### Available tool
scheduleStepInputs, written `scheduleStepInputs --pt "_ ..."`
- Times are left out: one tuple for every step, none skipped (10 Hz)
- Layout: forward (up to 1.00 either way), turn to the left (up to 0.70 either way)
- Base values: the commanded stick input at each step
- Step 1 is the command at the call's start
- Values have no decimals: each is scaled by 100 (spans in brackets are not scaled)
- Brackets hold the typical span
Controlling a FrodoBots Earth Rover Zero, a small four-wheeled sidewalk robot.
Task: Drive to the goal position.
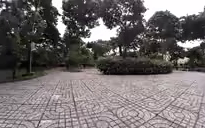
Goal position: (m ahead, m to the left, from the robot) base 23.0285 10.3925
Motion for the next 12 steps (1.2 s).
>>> scheduleStepInputs --pt "100 21" --pt "100 9" --pt "100 7" --pt "100 27" --pt "100 27" --pt "100 27" --pt "100 27" --pt "100 5" --pt "100 26" --pt "100 27" --pt "100 27" --pt "100 27"
